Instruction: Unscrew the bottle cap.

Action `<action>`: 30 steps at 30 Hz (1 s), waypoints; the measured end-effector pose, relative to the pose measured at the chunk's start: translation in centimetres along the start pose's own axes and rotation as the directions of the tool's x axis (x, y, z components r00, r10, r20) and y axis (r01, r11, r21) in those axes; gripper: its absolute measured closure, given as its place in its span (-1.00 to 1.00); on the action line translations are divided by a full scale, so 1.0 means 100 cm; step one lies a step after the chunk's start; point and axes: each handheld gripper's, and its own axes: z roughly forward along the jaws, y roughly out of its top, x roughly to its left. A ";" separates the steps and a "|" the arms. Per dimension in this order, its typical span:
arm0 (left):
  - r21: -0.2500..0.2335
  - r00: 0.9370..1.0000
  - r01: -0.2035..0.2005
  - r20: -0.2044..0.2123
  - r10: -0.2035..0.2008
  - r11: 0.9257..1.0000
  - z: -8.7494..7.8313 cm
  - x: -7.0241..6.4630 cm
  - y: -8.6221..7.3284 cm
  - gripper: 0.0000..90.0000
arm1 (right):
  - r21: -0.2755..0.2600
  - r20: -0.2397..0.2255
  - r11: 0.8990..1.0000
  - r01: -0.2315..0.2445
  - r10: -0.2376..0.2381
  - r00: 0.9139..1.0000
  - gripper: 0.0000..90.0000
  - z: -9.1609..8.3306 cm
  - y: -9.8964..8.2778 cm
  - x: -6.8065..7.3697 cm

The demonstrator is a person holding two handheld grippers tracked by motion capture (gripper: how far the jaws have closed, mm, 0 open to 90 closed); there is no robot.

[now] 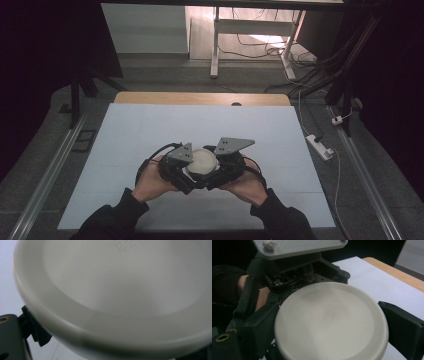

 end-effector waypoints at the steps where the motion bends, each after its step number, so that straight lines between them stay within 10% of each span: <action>1: 0.001 1.000 -0.008 0.007 0.008 1.000 -0.001 0.000 0.000 -0.83 | -0.001 -0.012 1.000 0.006 -0.006 1.000 -0.84 -0.001 0.000 0.000; 8: -0.005 0.995 -0.051 0.091 0.051 0.999 -0.003 0.000 0.000 -0.83 | -0.006 -0.136 0.999 0.034 -0.034 0.990 -0.84 -0.004 0.001 -0.005; 16: -0.003 0.979 -0.124 0.162 0.123 0.992 -0.002 -0.005 -0.001 -0.84 | -0.009 -0.299 0.995 0.100 -0.098 0.949 -0.84 -0.004 -0.001 -0.010; 22: -0.014 0.991 -0.091 0.094 0.092 0.996 -0.004 -0.006 0.002 -0.84 | -0.042 -0.267 0.997 0.061 -0.070 0.961 -1.00 -0.008 0.004 -0.007; 30: -0.020 1.000 0.005 0.008 -0.005 1.000 -0.004 0.000 0.000 -0.84 | -0.019 -0.032 0.999 0.026 -0.027 0.999 -1.00 -0.011 0.011 0.003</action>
